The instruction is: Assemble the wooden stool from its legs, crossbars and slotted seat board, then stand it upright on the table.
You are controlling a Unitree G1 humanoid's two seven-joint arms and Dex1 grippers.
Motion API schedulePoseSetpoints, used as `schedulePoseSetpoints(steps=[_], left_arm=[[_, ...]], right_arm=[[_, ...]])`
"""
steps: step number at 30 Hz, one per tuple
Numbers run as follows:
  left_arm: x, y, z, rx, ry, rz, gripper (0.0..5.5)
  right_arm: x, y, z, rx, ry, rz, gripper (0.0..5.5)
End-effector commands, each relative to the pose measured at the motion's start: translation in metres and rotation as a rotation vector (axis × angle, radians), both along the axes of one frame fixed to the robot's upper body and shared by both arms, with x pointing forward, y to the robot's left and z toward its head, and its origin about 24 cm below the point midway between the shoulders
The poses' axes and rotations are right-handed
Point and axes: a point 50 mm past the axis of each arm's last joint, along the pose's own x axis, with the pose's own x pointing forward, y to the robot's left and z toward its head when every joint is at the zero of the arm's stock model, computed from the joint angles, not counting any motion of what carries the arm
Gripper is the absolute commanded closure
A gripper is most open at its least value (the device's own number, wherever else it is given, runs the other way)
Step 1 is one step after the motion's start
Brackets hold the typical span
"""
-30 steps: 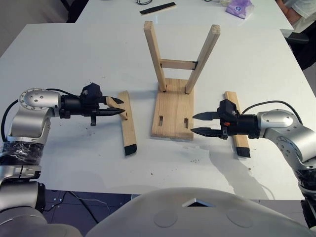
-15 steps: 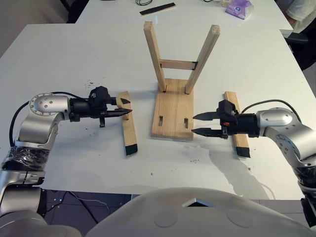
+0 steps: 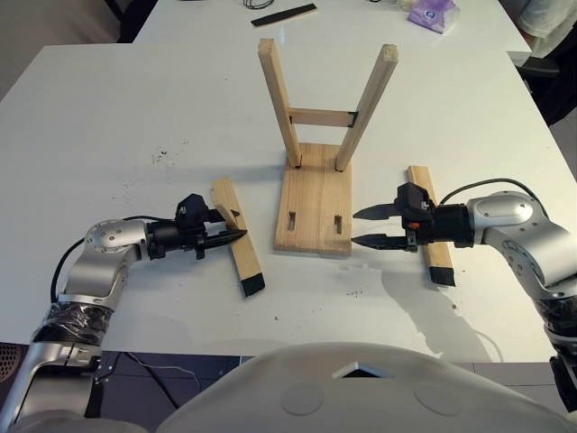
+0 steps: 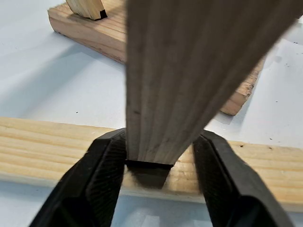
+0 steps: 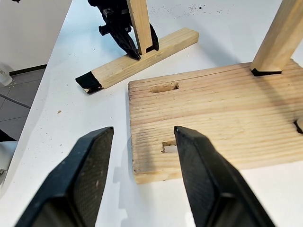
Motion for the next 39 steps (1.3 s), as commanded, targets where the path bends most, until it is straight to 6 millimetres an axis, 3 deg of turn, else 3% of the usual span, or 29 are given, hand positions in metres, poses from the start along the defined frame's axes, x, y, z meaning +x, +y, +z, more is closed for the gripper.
schedulePoseSetpoints(steps=[1, 4, 13, 20, 23, 26, 28, 32, 33, 34, 35, 39], left_arm=[[-0.021, -0.01, -0.029, -0.016, 0.078, 0.138, 2.53], [-0.017, -0.012, -0.007, -0.086, -0.004, 0.186, 2.08], [-0.01, -0.011, 0.114, -0.283, -0.258, 0.146, 2.04], [0.006, -0.025, 0.167, -0.418, -0.4, 0.157, 2.04], [0.009, -0.031, 0.17, -0.435, -0.4, 0.155, 2.04], [0.012, -0.035, 0.153, -0.415, -0.349, 0.172, 2.04], [0.012, -0.038, 0.125, -0.409, -0.252, 0.196, 2.04], [0.003, -0.036, 0.04, -0.361, -0.022, 0.346, 2.04], [0.0, -0.036, 0.03, -0.368, -0.003, 0.376, 2.04], [0.002, -0.036, 0.031, -0.387, -0.02, 0.401, 2.04], [0.007, -0.036, 0.044, -0.427, -0.068, 0.414, 2.04], [0.02, -0.038, 0.136, -0.525, -0.343, 0.331, 2.04]], right_arm=[[0.0, 0.0, 0.001, -0.012, -0.014, 0.011, 3.14], [0.0, -0.002, 0.002, -0.012, -0.015, 0.008, 3.14], [-0.005, -0.001, 0.012, 0.081, -0.001, -0.033, 3.14], [-0.006, 0.0, 0.009, 0.071, -0.006, -0.041, 3.14], [-0.006, 0.001, 0.008, 0.066, -0.008, -0.035, 3.14], [-0.006, 0.002, 0.006, 0.055, -0.007, -0.03, 3.14], [-0.006, 0.002, 0.005, 0.049, -0.007, -0.03, 3.14], [-0.005, 0.004, 0.001, 0.039, -0.004, -0.031, 3.14], [-0.005, 0.004, 0.001, 0.037, -0.003, -0.03, 3.14], [-0.004, 0.004, 0.002, 0.039, 0.0, -0.03, 3.14], [-0.004, 0.003, 0.003, 0.041, 0.002, -0.03, 3.14], [-0.007, 0.002, 0.003, 0.045, 0.007, -0.04, 3.14]])
